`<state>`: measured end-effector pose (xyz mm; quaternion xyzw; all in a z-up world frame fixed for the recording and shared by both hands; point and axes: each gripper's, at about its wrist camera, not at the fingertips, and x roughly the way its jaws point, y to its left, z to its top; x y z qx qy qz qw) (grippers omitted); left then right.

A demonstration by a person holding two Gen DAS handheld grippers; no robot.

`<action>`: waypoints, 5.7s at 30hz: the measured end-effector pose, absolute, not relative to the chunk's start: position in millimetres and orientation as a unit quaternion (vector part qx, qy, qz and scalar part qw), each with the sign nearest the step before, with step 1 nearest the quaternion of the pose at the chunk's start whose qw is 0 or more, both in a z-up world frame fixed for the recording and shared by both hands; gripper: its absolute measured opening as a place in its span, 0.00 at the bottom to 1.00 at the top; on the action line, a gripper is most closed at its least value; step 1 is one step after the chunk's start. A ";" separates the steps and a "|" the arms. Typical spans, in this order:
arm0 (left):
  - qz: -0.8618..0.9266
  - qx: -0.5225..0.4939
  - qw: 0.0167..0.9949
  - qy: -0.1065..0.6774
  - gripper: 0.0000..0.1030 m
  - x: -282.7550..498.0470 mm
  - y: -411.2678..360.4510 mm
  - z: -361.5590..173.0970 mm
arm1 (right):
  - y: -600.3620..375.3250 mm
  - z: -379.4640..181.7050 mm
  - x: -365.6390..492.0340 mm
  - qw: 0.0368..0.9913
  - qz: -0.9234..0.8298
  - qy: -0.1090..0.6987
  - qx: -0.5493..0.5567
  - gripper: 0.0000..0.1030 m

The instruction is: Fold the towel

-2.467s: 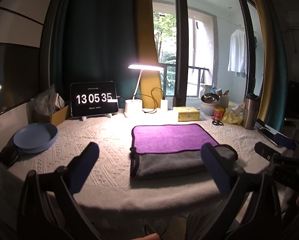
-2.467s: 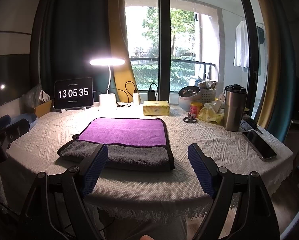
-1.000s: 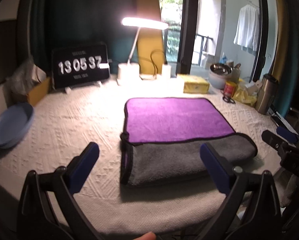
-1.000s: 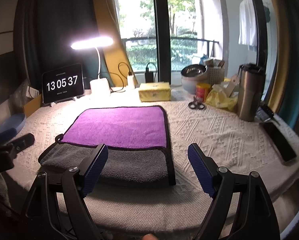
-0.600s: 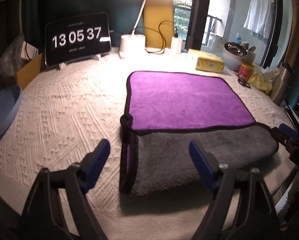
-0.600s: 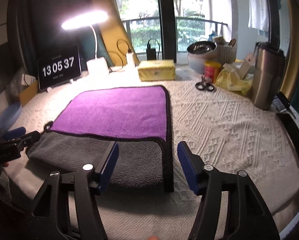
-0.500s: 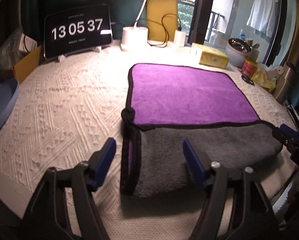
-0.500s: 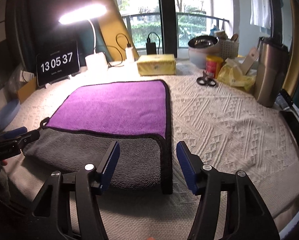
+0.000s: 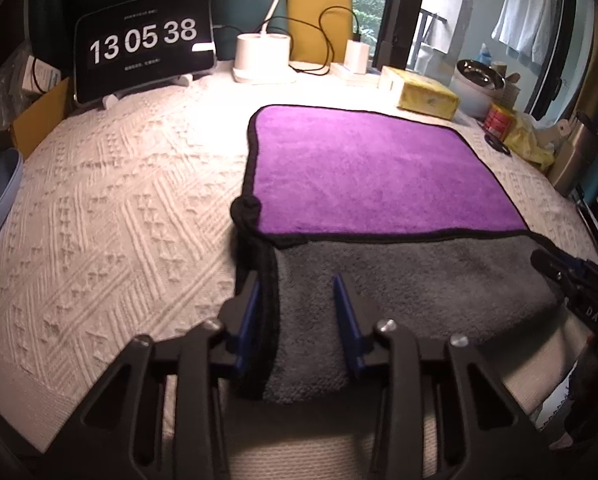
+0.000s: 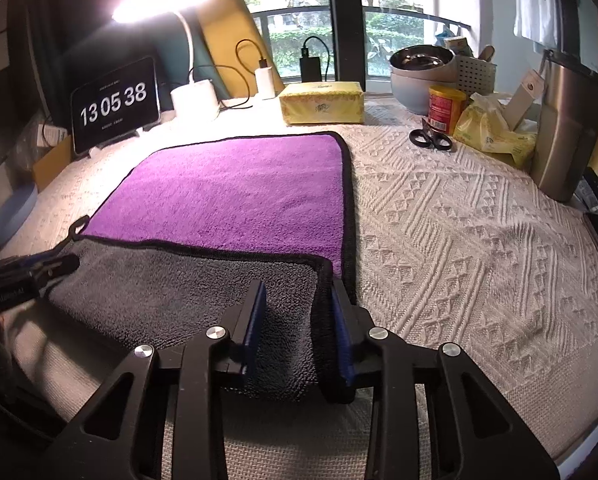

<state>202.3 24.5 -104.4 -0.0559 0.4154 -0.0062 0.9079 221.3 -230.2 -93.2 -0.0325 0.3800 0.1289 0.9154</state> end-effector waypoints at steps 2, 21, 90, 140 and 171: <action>-0.004 -0.050 0.909 0.414 0.30 201.9 23.0 -104.4 | -227.8 -94.9 219.8 0.916 0.129 0.378 -0.043 0.26; -0.038 -0.040 0.937 0.345 0.09 180.8 9.5 -56.1 | -223.8 -52.2 203.0 0.943 0.136 0.298 -0.063 0.06; 0.001 -0.017 0.932 0.361 0.11 386.8 34.8 -84.7 | -200.2 -68.7 416.2 0.933 0.085 0.340 -0.079 0.06; 0.019 -0.013 0.959 0.281 0.78 235.6 34.3 0.0 | -208.2 10.3 287.8 0.955 0.061 0.280 -0.071 0.33; -0.015 -0.030 0.970 0.240 0.90 110.9 11.7 -5.5 | -206.5 6.6 165.4 0.959 0.114 0.254 -0.058 0.33</action>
